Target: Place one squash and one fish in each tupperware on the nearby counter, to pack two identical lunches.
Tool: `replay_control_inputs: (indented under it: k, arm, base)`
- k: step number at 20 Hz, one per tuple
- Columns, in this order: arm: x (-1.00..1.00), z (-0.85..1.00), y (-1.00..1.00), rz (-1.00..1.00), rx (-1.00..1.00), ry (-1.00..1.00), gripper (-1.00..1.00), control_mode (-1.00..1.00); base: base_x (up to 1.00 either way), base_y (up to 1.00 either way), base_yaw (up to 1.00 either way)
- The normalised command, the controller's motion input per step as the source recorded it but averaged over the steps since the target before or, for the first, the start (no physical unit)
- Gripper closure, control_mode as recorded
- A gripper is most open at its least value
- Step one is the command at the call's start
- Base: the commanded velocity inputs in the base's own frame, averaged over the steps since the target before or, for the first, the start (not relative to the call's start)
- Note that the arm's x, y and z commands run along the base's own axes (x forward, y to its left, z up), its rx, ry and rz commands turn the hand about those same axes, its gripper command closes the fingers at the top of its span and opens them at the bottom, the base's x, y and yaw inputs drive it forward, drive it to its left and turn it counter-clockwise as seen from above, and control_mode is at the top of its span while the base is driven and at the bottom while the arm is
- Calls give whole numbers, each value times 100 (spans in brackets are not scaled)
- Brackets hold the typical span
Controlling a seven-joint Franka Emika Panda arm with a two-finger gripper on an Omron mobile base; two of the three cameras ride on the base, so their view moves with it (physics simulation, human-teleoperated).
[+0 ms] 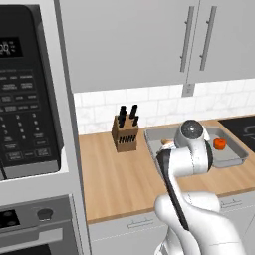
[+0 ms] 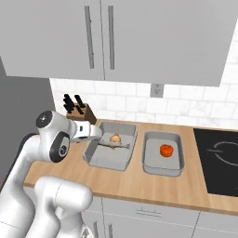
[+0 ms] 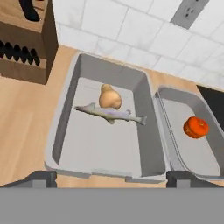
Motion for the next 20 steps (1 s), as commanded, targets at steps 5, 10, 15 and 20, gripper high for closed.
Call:
replay_control_inputs:
  k: [5,10,15,20]
  arm:
    - [-50,5,-3,-5,37,-2,-100,-100]
    - [-52,-16,26,-1,3,-6,-100,-100]
    - [-52,-7,1,2,5,-2,-100,100]
    - [0,0,0,0,0,0,-100,100]
  base:
    - [0,0,0]
    - [0,0,0]
    - [-16,2,1]
    - [-98,9,12]
